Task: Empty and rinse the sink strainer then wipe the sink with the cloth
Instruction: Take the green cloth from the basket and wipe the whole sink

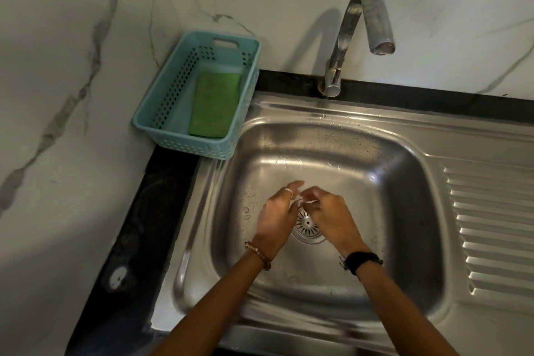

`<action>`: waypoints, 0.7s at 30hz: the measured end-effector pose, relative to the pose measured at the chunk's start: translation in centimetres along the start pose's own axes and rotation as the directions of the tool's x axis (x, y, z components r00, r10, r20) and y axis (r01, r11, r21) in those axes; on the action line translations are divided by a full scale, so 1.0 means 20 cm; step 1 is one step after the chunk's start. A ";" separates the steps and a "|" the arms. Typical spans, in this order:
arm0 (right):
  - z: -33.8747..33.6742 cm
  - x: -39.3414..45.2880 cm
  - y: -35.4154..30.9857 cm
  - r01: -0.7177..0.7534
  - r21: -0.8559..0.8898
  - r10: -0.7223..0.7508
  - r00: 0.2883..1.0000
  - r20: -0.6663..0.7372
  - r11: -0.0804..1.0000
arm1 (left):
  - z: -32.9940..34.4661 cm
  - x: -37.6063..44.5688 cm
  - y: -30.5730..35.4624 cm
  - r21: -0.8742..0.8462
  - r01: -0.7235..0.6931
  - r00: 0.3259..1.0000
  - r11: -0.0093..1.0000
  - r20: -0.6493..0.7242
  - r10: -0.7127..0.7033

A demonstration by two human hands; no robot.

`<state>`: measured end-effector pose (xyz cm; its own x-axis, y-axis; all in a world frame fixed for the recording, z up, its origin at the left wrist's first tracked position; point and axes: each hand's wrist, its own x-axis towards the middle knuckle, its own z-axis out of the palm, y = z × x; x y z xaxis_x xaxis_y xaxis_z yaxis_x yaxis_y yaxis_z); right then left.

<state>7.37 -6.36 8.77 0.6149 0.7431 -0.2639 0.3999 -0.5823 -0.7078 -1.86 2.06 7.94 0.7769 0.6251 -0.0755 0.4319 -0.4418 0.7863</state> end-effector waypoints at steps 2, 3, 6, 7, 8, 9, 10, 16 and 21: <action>-0.08 0.03 -0.17 0.112 0.084 -0.107 0.992 -0.060 0.990 | -0.16 0.03 0.07 -0.033 -0.065 0.989 0.997 -0.139 0.060; -0.11 0.05 -0.27 0.179 0.119 -0.169 0.982 -0.088 0.977 | -0.26 0.05 0.10 -0.031 -0.113 0.972 0.993 -0.213 0.104; -0.20 0.13 -0.57 0.361 0.167 -0.333 0.927 -0.172 0.918 | -0.55 0.10 0.17 0.135 -0.266 0.834 0.955 -0.465 0.298; -0.22 0.17 -0.67 0.406 0.167 -0.373 0.906 -0.198 0.898 | -0.64 0.12 0.18 0.241 -0.277 0.765 0.930 -0.531 0.365; -0.23 0.21 -0.76 0.442 0.152 -0.406 0.888 -0.217 0.884 | -0.72 0.15 0.17 0.356 -0.245 0.715 0.902 -0.562 0.417; -0.23 0.26 -0.85 0.466 0.121 -0.433 0.873 -0.226 0.876 | -0.80 0.20 0.15 0.447 -0.176 0.715 0.877 -0.555 0.426; -0.22 0.32 -0.92 0.478 0.082 -0.451 0.864 -0.222 0.875 | -0.86 0.25 0.12 0.488 -0.086 0.765 0.869 -0.527 0.372; -0.02 0.66 -1.17 0.418 -0.392 -0.437 0.898 0.043 0.820 | -0.98 0.39 -0.11 0.334 0.330 0.888 0.883 -0.428 -0.170; 0.14 0.83 -1.15 0.335 -0.631 -0.255 0.942 0.217 0.700 | -0.94 0.39 -0.14 0.381 0.348 0.856 0.857 -0.501 -0.125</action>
<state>6.42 20.35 18.86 0.3299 0.9202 -0.2106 0.9146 -0.3668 -0.1699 -5.61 20.29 16.59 0.3820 0.9128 0.1442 0.8147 -0.4063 0.4138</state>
